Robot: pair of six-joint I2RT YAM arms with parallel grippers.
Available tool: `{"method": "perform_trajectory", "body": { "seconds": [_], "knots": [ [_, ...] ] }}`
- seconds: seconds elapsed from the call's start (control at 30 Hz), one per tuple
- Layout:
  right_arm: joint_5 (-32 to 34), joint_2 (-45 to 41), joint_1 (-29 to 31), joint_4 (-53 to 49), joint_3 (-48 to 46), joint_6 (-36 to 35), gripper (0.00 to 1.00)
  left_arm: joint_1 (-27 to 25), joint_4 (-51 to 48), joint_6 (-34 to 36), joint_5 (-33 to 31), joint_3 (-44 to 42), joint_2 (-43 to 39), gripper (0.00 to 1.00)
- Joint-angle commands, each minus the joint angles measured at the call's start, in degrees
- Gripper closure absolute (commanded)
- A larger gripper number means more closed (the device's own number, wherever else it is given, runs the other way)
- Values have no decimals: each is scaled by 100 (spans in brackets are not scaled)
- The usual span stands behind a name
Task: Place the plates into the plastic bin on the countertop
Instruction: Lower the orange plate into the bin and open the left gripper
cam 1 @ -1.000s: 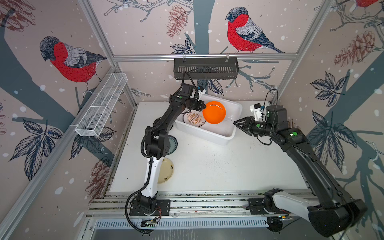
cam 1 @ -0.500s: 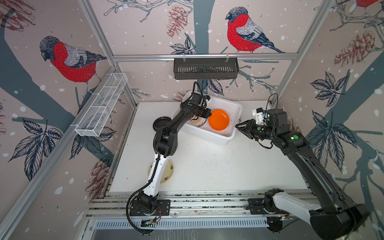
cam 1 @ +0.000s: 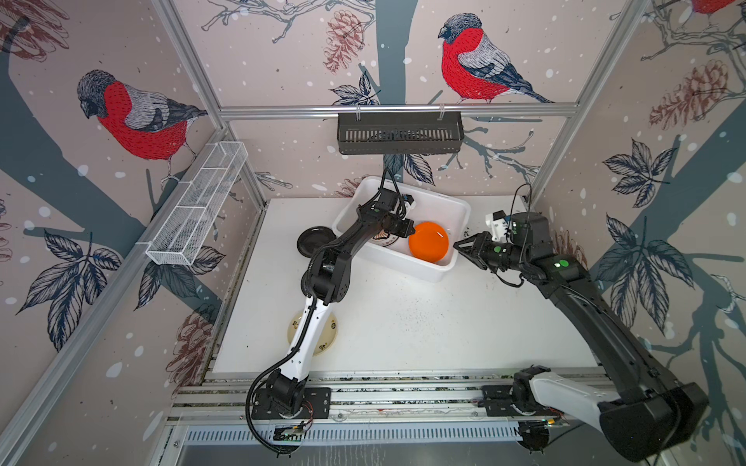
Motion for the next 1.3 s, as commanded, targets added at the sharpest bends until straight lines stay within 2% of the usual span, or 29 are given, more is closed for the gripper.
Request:
{"method": "perform_trajectory", "body": {
  "seconds": [0.0, 0.33, 0.53, 1.27],
  "knots": [
    [-27, -63, 3, 226, -87, 99, 69, -12, 73, 87, 47, 106, 73, 100],
    [-58, -76, -10, 342, -240, 136, 69, -18, 84, 140, -61, 149, 202, 96],
    [-96, 32, -9, 363, -216, 98, 69, -17, 115, 49, -186, 145, 184, 90],
    [-133, 140, -31, 422, -222, 94, 69, -18, 127, 96, -97, 177, 342, 80]
  ]
}}
